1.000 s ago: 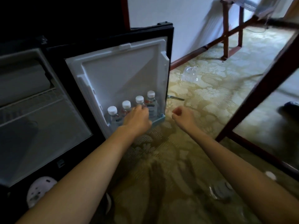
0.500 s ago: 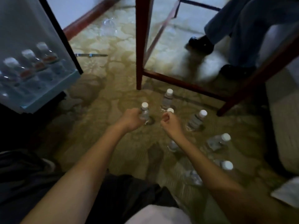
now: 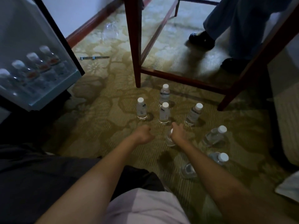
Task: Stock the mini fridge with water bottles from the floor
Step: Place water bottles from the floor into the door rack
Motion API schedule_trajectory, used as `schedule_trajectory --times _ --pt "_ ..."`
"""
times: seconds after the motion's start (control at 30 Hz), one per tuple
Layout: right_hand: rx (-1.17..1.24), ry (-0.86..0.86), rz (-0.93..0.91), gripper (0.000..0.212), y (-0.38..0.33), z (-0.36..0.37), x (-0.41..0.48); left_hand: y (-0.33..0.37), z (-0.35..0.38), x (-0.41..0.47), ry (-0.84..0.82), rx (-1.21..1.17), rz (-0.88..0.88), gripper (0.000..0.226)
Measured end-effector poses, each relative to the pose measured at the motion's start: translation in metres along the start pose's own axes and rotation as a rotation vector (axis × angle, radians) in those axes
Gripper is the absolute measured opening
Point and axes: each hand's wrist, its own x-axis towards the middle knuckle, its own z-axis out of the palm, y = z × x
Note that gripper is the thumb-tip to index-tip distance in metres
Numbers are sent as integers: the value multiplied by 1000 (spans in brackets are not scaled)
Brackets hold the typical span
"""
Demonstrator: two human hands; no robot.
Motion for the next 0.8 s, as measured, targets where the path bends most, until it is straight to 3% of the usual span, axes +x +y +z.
schedule_trajectory --times 0.13,0.3,0.53,0.7,0.8 --pt "47 -37 -46 38 -3 -6 -1 1 -3 -3 71 66 2 35" --pt "65 -17 -214 31 -34 -30 -11 0 -9 -5 47 44 17 48" --pt "55 -175 -587 18 -115 -76 -37 -22 -50 -20 37 -179 16 72" --pt "100 -305 -842 16 -200 -109 -58 -42 -99 -38 197 -346 111 61" --pt "130 -371 -948 17 -246 -118 -74 -56 -130 -53 317 -476 148 70"
